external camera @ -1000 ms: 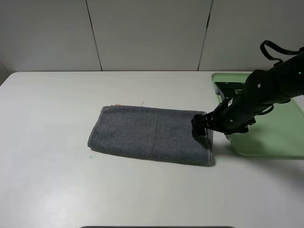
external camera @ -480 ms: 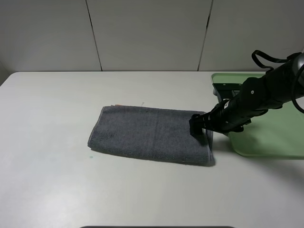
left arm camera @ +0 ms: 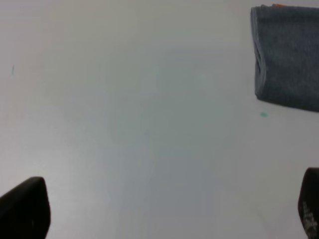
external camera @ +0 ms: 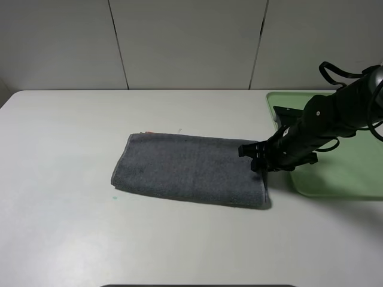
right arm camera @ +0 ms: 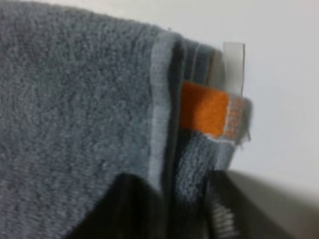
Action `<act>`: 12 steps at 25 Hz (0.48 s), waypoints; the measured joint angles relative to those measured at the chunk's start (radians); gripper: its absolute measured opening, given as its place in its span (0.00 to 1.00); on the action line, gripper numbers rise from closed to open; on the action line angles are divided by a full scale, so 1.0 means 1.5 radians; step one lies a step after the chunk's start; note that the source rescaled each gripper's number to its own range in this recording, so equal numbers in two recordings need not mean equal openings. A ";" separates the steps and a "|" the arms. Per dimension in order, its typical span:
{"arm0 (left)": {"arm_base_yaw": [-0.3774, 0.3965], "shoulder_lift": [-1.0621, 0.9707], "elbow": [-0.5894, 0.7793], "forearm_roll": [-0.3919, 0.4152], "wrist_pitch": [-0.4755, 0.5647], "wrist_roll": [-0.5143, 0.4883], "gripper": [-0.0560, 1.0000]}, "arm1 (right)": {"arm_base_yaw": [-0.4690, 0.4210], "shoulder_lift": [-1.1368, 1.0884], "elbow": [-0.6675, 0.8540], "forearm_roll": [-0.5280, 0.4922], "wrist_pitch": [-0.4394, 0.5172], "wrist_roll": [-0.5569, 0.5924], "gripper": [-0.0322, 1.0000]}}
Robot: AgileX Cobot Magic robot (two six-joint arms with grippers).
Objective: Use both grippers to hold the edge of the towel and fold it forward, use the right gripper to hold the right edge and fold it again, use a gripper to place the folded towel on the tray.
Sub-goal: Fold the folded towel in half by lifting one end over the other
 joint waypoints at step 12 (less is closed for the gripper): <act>0.000 0.000 0.000 0.000 0.000 0.000 1.00 | 0.013 -0.001 0.000 0.014 -0.003 0.010 0.08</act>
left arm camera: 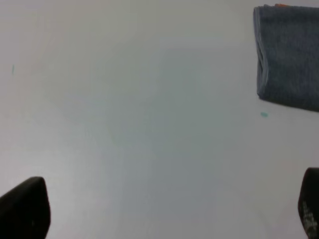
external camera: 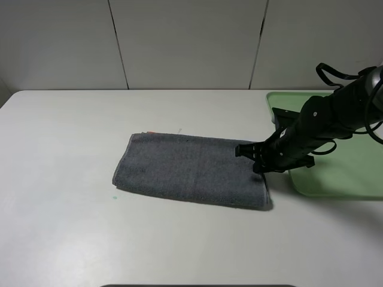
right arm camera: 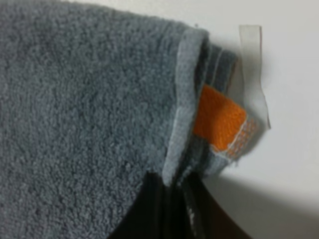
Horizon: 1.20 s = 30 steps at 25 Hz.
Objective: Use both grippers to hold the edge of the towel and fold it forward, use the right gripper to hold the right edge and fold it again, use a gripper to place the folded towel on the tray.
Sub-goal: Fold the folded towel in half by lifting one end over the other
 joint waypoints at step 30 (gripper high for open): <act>0.000 0.000 0.000 0.000 0.000 0.000 1.00 | 0.006 -0.025 0.006 -0.058 0.017 -0.030 0.04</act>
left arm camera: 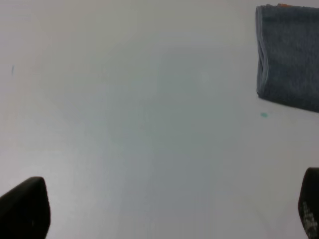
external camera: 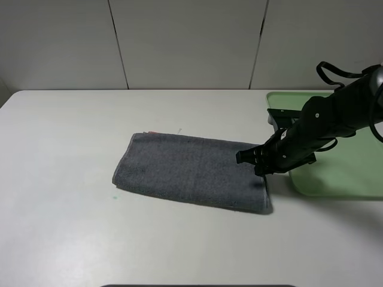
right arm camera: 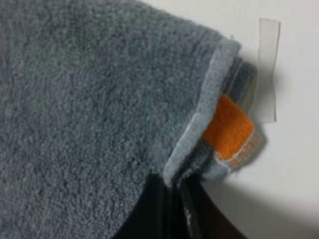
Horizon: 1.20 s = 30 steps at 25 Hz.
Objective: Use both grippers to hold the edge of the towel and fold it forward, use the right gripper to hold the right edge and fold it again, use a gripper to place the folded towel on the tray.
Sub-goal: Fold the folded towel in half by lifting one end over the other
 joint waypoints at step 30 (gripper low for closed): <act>0.000 0.000 0.000 0.000 0.000 0.000 1.00 | -0.062 -0.235 0.000 -0.157 0.250 -0.005 0.04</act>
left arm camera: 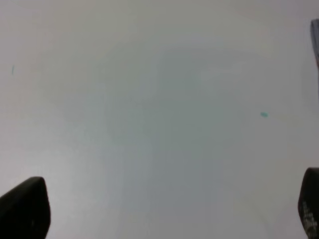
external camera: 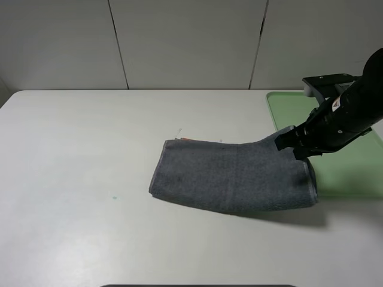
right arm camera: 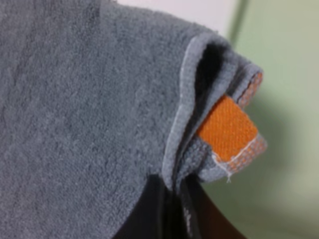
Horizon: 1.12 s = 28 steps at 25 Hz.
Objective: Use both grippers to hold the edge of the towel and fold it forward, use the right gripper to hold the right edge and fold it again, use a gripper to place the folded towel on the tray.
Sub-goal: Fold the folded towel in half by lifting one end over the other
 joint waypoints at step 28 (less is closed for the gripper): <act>0.000 0.000 0.000 0.000 0.000 0.000 1.00 | 0.048 -0.015 -0.141 -0.083 0.174 0.082 0.04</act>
